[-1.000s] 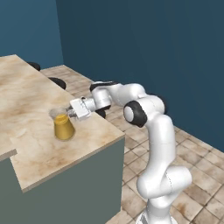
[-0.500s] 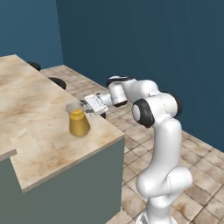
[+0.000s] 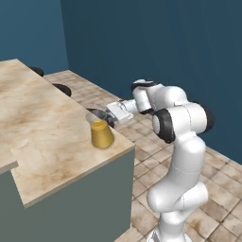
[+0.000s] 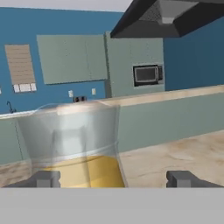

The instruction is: Place the pitcher and cup on the dining counter for serving.

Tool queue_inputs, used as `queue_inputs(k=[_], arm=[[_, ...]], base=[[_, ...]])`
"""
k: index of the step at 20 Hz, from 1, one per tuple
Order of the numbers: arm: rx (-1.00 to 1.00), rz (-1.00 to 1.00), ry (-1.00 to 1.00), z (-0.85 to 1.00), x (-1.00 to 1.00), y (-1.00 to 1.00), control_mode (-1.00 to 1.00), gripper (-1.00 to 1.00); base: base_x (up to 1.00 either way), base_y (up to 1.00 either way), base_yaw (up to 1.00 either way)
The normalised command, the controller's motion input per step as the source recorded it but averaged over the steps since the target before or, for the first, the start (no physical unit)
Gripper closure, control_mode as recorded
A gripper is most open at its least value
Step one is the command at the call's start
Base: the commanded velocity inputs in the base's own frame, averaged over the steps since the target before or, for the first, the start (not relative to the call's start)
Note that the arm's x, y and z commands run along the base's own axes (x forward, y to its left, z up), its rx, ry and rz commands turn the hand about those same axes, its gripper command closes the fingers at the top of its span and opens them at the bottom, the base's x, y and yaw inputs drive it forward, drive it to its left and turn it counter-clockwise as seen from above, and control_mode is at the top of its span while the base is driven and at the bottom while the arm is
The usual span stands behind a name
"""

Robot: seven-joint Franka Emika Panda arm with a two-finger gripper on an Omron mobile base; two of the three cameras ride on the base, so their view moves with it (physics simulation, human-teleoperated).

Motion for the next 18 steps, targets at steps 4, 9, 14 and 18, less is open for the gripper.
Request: queue_inputs(k=[4, 9, 14, 18], arm=[[0.02, -0.09, -0.01, 0.1, 0.0, 0.15, -1.0, -1.0], [0.0, -0.21, -0.02, 0.07, 0.24, 0.78, -1.0, -1.0], [0.01, -0.21, 0.0, 0.01, 0.32, 0.8, -1.0, -1.0], [0.0, -0.15, 0.0, -0.04, 0.23, 0.54, -1.0, -1.0]], base=[[0.0, 0.0, 0.0], [0.0, 0.0, 0.0], [0.0, 0.0, 0.0], [0.0, 0.0, 0.0]])
